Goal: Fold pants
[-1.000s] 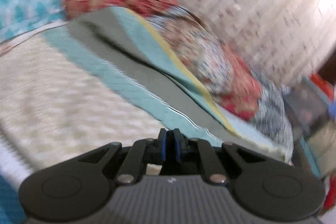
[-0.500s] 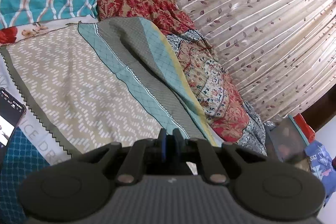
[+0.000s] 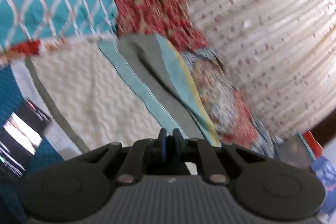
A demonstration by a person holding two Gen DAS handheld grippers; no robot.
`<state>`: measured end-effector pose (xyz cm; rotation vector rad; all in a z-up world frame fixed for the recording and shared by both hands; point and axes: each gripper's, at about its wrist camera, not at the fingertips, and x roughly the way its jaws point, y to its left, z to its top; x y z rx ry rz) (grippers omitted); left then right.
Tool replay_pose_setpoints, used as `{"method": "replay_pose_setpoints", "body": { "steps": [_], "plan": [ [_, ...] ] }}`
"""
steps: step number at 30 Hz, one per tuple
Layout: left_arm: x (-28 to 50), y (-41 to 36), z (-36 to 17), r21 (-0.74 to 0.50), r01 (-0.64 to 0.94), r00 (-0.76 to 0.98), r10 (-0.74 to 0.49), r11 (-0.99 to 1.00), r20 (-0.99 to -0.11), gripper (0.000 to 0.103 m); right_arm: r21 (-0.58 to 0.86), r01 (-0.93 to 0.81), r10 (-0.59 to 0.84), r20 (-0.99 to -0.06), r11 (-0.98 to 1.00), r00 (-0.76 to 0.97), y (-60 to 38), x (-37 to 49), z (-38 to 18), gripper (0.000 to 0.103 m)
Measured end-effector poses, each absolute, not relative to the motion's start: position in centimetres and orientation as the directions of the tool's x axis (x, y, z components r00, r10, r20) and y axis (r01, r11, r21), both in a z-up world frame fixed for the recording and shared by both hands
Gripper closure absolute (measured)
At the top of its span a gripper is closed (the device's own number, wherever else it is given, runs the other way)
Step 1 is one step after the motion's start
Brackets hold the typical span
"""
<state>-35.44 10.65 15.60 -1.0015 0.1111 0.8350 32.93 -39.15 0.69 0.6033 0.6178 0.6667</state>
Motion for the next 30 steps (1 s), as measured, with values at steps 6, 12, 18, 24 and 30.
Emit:
{"method": "replay_pose_setpoints", "body": {
  "steps": [6,12,18,24,30],
  "plan": [
    [-29.1,15.8,16.7,-0.573,-0.749,0.642,0.576,0.331,-0.506,0.095,0.667,-0.496,0.77,-0.191,0.557,0.609,-32.5,35.2,3.8,0.096],
    [-17.9,19.1,15.6,-0.491,-0.795,0.602,0.566,0.357,-0.564,0.07,0.719,-0.425,0.741,-0.187,0.55,0.645,-27.3,36.8,2.4,0.069],
    [-18.3,13.6,12.2,-0.53,-0.725,0.688,0.416,0.44,-0.595,0.055,0.692,-0.438,0.757,-0.242,0.573,0.607,-30.8,33.8,-0.2,0.049],
    [-23.9,8.2,5.9,-0.611,-0.706,0.7,0.222,0.358,-0.679,0.043,0.566,-0.399,0.644,-0.338,0.722,0.686,-39.2,27.3,-5.1,0.049],
    [-21.5,6.4,2.5,-0.665,-0.674,0.726,0.123,0.322,-0.677,0.023,0.473,-0.286,0.516,-0.479,0.833,0.71,-44.7,25.2,-7.9,0.047]
  ]
}}
